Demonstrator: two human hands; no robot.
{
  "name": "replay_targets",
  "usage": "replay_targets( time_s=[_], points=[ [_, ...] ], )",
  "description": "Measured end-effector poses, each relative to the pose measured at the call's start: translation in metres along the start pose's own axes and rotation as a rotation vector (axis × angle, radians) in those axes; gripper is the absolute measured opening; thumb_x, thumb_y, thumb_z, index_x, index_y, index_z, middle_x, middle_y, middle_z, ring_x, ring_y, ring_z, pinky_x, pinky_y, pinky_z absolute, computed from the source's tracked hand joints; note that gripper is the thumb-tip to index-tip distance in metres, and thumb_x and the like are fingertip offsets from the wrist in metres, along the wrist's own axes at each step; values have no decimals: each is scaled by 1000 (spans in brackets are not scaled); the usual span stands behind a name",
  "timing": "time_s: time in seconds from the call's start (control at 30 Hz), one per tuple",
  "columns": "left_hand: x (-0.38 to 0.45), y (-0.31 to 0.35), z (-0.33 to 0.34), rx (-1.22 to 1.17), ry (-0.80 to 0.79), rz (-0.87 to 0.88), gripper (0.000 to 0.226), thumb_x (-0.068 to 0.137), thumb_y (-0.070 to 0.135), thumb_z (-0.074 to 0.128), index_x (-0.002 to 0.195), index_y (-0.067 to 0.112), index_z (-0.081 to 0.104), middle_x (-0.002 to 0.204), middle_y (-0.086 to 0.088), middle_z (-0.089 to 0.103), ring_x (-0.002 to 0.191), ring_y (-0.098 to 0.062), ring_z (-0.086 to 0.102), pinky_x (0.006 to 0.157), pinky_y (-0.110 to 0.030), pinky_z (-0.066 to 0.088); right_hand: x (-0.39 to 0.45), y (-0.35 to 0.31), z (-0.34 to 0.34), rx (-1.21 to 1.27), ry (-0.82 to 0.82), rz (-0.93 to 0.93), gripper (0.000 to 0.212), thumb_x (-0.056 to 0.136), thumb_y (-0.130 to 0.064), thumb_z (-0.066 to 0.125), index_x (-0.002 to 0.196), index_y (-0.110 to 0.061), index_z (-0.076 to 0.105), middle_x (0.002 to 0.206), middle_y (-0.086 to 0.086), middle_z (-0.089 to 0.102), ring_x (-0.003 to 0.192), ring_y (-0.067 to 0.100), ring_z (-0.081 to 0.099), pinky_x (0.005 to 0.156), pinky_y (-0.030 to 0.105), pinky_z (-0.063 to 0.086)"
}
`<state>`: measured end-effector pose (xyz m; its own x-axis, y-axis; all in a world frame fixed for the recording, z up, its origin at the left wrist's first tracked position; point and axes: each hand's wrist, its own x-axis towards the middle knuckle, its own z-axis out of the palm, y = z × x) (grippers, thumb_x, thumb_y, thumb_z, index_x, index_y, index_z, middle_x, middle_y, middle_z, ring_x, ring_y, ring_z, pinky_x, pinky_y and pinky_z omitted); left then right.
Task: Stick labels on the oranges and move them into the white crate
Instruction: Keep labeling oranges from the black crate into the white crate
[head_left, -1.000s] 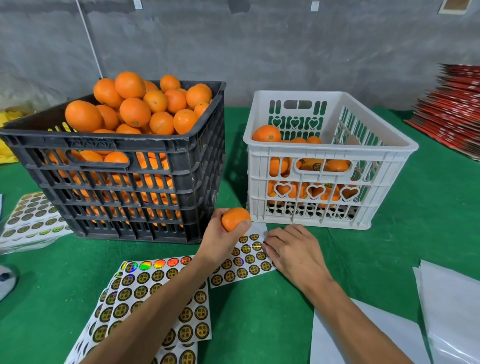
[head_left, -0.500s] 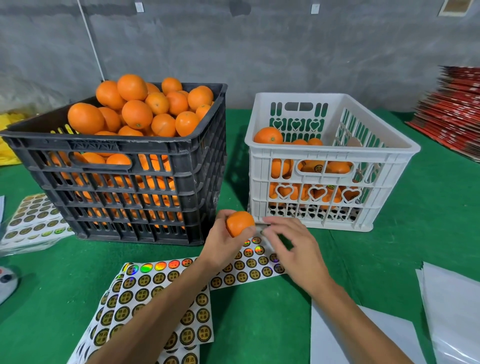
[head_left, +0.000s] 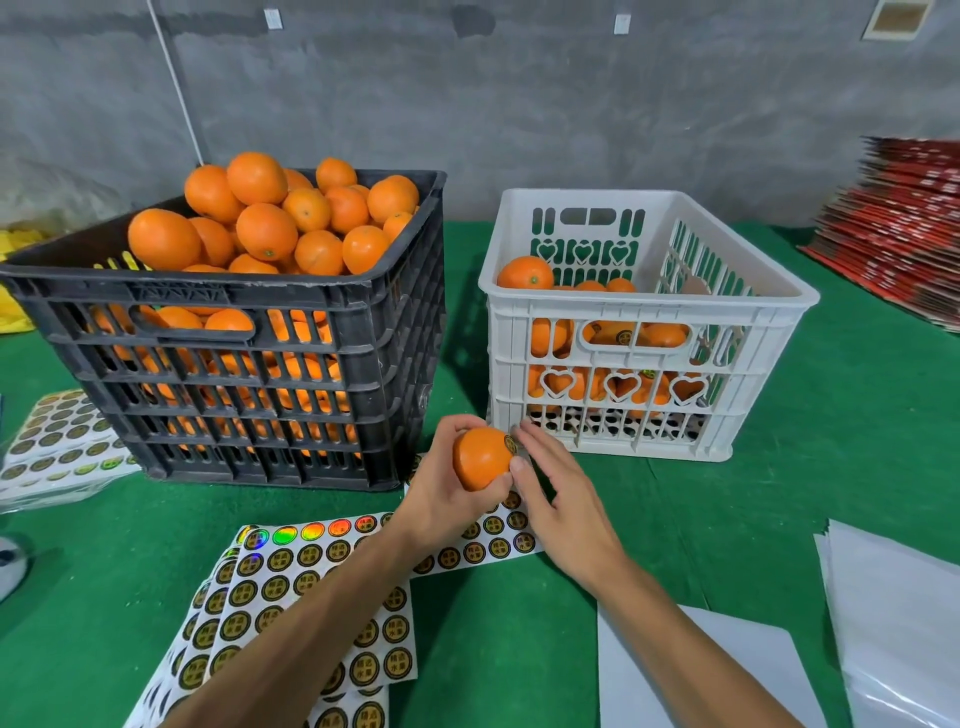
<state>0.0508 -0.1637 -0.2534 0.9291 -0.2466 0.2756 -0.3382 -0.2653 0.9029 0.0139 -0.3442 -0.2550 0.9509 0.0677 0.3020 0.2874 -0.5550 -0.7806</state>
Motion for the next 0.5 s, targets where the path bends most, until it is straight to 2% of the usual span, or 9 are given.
replay_targets(
  time_s=[0.07, 0.17, 0.27, 0.33, 0.4, 0.5],
  points=[
    [0, -1, 1, -4, 10, -6, 62, 78, 50, 82, 125, 45, 43, 114, 31, 52, 107, 1, 61, 83, -14, 54, 0, -1, -1, -23, 4, 12, 55, 107, -53, 41, 157, -30, 38, 162, -18, 34, 148, -6, 26, 124, 34, 29],
    [1, -3, 2, -20, 36, -36, 63, 77, 53, 83, 124, 49, 42, 116, 27, 54, 105, 2, 63, 81, -15, 55, -2, -3, -3, -98, 57, -95, 52, 108, -47, 40, 158, -31, 36, 162, -17, 35, 148, -5, 27, 123, 34, 30],
    [1, -6, 0, -43, 48, -40, 64, 78, 55, 81, 127, 46, 41, 121, 22, 54, 108, 2, 62, 83, -13, 53, -4, -1, 0, -249, -60, -223, 56, 108, -41, 36, 162, -30, 25, 166, -17, 25, 150, -4, 23, 125, 32, 26],
    [1, -6, -1, -52, 53, -24, 63, 80, 52, 80, 129, 44, 41, 119, 30, 53, 110, 4, 60, 85, -11, 52, -3, 2, 3, -314, -134, -221, 62, 106, -42, 33, 164, -34, 12, 168, -21, 16, 150, -6, 20, 124, 29, 22],
    [2, -3, -2, -80, 72, 9, 63, 82, 51, 80, 132, 43, 42, 117, 34, 52, 111, 2, 61, 85, -12, 52, -1, 5, 4, -293, -127, -173, 60, 106, -40, 33, 163, -39, 12, 165, -22, 24, 143, -12, 22, 122, 26, 24],
    [6, 7, -3, -124, 102, 67, 65, 85, 50, 79, 139, 37, 45, 124, 24, 53, 112, -10, 64, 87, -23, 56, 0, 6, 3, -248, -108, -135, 54, 107, -37, 34, 157, -49, 18, 155, -28, 35, 134, -23, 25, 120, 24, 25]
  ],
)
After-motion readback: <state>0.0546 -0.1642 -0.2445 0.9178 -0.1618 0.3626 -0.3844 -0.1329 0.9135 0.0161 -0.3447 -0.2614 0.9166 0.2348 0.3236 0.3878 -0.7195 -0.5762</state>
